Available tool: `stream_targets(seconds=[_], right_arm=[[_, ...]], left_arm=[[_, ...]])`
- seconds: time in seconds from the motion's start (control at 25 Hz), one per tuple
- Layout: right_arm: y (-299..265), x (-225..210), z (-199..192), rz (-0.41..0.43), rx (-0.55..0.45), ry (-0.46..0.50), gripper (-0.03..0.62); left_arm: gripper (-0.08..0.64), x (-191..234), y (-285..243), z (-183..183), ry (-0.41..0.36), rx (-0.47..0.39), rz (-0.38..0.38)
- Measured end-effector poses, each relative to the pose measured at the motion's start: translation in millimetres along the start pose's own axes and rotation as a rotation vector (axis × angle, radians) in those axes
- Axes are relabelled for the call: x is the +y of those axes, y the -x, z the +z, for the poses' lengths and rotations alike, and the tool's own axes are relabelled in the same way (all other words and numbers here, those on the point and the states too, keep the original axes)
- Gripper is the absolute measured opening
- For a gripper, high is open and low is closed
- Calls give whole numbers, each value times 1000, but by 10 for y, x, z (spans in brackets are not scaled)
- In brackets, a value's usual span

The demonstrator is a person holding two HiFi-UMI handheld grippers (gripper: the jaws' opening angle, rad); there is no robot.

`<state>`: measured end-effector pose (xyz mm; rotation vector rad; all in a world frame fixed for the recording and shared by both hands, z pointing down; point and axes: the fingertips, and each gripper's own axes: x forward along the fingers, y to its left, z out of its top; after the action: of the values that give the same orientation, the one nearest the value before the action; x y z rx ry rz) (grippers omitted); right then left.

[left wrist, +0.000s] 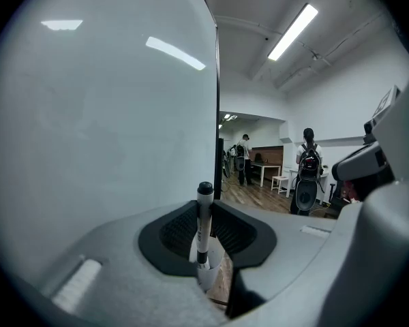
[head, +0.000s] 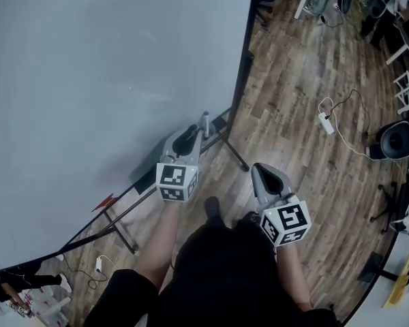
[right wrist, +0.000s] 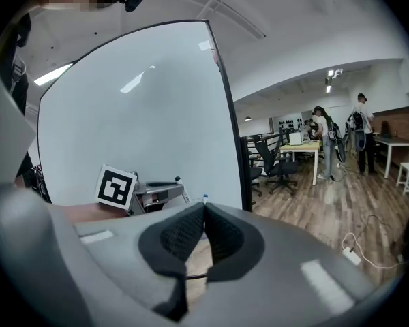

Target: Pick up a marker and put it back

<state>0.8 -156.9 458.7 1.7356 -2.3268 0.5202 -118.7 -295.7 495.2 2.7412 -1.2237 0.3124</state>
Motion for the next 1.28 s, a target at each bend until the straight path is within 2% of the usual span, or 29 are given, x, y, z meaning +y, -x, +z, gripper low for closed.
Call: stream_targets(seconds=[0.2,0.48,1.28], right_arm=[[-54,7,19,9,-2,-6,3],[-70,17,-61,10,12,-25,3],[-21,-40,-115,-5,19,-40,3]], left_arm=[[77,-5,-101,-163,-26,-3,18],[78,34,-190,-380,-28,40,37],[81,-33,-261,-733,-46,138,26]])
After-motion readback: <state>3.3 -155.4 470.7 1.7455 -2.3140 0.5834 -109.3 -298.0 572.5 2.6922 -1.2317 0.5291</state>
